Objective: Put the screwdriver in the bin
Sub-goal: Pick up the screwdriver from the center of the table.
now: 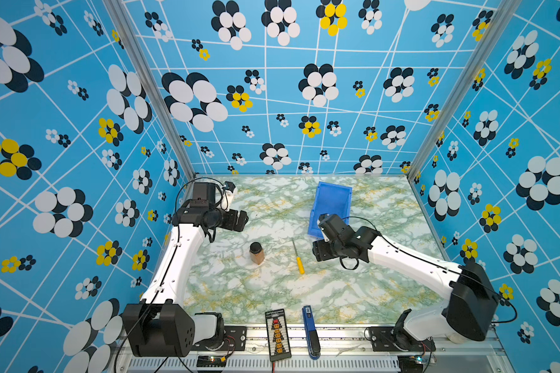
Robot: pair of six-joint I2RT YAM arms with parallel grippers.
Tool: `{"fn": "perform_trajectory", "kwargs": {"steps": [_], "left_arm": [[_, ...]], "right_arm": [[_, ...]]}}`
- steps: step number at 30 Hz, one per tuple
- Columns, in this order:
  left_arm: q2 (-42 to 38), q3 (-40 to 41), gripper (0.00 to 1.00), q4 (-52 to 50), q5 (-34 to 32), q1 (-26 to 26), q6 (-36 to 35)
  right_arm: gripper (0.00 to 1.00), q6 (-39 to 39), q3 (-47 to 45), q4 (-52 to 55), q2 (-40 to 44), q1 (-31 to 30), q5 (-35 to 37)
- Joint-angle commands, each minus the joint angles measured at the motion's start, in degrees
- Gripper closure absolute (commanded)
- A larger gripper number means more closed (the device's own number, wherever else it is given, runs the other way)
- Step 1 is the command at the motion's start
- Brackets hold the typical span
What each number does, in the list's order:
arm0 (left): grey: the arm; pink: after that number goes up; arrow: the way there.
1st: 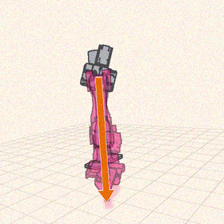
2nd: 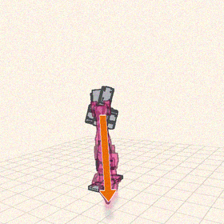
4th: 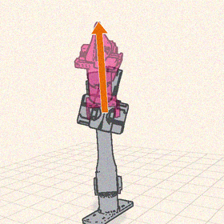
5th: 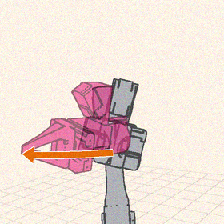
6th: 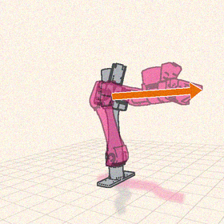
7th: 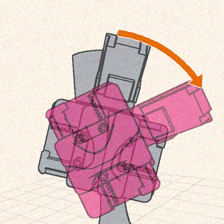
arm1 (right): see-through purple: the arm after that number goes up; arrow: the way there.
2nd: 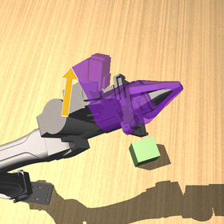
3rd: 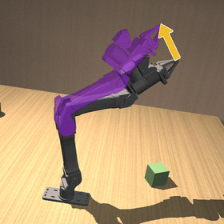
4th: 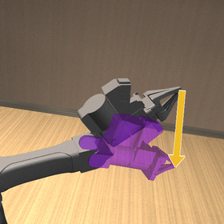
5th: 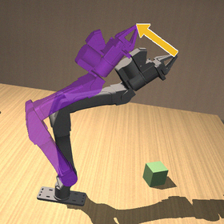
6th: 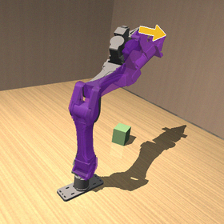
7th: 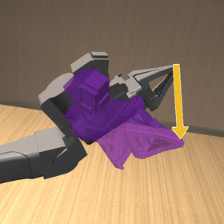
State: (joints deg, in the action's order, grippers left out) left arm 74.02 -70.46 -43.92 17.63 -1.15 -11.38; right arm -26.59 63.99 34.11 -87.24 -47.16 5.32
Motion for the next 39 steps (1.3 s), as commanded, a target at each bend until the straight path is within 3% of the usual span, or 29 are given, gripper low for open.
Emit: {"fn": "perform_trajectory", "kwargs": {"steps": [1, 18, 29, 32, 39], "left_arm": [[-1.86, -2.96, 0.01, -4.77, 2.89, -0.87, -0.61], [-3.79, -6.5, 0.01, -12.21, 9.53, -3.91, -1.95], [-6.57, -4.56, 0.01, -10.07, 7.77, -5.71, -1.04], [-7.17, -4.99, 0.01, -9.44, 7.9, -5.71, -0.36], [-7.66, -6.6, 0.01, -9.25, 7.95, -5.88, 0.98]], "right_arm": [[0.34, -1.39, 3.55, 1.2, -4.44, -1.71, -2.36], [0.47, -3.57, 11.58, 1.36, -21.15, -5.48, -6.2], [0.54, -3.12, 14.25, 3.68, -25.6, -5.85, -3.93], [0.59, -3.18, 14.37, 4.01, -26.21, -5.84, -3.17], [0.6, -3.29, 14.17, 4.71, -26.75, -6.02, -1.84]]}}
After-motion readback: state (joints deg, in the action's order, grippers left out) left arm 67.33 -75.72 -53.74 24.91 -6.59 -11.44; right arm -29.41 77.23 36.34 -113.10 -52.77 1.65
